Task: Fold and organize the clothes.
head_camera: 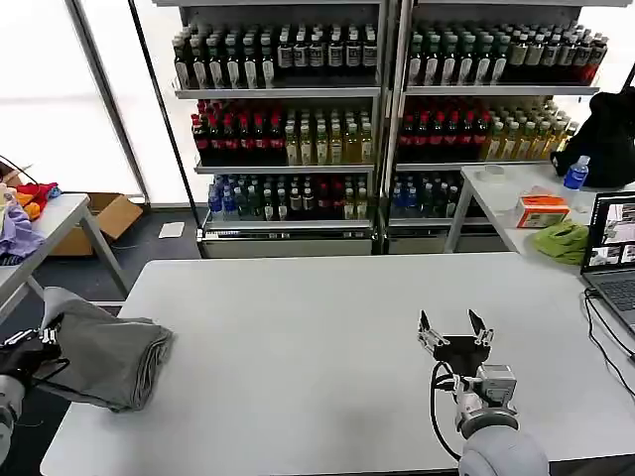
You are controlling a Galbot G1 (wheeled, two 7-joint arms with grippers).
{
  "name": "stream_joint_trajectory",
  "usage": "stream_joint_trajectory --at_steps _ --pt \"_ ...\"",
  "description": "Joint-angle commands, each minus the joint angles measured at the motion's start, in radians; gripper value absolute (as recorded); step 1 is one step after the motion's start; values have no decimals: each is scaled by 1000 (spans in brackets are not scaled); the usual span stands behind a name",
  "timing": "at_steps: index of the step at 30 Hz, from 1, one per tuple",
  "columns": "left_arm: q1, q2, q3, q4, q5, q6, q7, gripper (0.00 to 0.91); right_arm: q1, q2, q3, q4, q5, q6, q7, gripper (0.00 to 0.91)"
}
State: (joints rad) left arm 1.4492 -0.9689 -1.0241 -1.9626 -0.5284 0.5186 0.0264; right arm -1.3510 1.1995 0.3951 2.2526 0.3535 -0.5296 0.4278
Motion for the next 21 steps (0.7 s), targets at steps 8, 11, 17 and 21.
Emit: stream_joint_trajectory --at_steps 8,11,17,21 --pt "-97 -162 763 -326 166 57 -192 0 -56 59 18 10 -81 -10 7 907" --pt "-170 -227 878 -229 215 58 -195 0 -64 86 8 15 -107 -21 12 907" --pt "-276 -328 955 -64 242 59 -208 0 -53 84 7 -7 -108 -26 6 907" --pt "-300 -330 938 7 230 58 -210 10 -41 81 -6 -30 -106 -27 0 907"
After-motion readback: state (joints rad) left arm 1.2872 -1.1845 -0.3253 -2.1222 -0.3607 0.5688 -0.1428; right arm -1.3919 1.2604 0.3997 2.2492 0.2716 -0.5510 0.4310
